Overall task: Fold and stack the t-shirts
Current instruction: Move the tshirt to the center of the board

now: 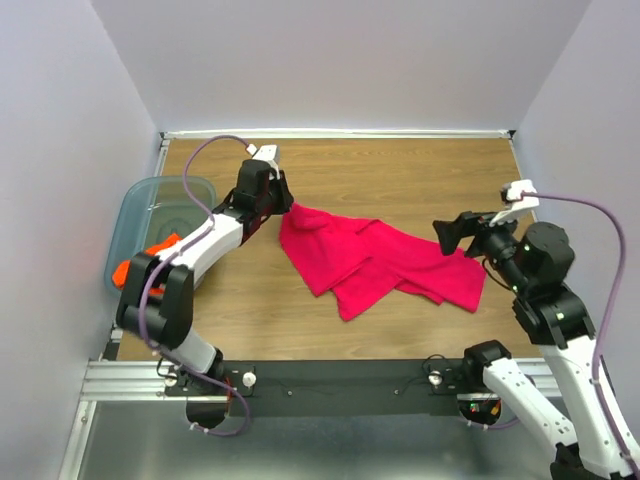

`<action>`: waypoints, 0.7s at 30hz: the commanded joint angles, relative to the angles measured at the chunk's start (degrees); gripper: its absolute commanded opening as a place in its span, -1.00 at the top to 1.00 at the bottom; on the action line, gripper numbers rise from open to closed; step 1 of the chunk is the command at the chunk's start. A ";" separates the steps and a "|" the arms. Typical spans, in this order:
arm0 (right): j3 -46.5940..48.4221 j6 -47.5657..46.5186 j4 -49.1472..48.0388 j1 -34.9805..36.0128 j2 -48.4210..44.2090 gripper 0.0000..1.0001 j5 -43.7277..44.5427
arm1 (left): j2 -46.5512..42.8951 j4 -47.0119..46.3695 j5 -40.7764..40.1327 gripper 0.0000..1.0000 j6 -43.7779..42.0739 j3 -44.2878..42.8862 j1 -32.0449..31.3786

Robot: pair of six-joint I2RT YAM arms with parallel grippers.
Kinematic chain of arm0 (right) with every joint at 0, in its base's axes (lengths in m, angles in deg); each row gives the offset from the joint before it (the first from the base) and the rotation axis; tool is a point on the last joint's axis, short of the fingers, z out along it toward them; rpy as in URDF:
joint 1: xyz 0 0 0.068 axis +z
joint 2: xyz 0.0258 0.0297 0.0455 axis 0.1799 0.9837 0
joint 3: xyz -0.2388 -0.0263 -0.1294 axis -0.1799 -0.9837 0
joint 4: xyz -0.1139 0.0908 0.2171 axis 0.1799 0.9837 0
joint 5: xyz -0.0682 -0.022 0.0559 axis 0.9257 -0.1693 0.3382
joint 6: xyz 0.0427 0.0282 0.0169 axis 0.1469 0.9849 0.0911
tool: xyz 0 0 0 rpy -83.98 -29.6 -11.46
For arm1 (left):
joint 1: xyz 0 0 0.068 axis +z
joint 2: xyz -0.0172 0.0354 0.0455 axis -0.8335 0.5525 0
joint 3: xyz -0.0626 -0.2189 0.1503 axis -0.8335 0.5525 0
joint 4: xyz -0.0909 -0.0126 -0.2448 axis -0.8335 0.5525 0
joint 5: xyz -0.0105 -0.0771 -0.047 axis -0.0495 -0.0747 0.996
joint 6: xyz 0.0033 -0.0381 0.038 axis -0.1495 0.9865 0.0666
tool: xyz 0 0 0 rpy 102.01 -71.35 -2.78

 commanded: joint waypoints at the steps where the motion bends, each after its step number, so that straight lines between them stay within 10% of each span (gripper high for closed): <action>1: -2.52 4.48 1.23 -0.39 3.41 -1.00 -4.09 | 6.59 -0.58 -3.78 0.03 -1.56 -8.21 1.90; 7: -3.49 7.31 2.28 -0.39 6.14 -1.00 -0.32 | 4.72 5.49 -4.03 -0.97 8.78 -12.66 0.68; 21: -2.79 10.29 3.95 -0.39 11.15 -1.00 12.34 | -10.43 22.72 -16.26 -0.53 34.73 12.13 -20.77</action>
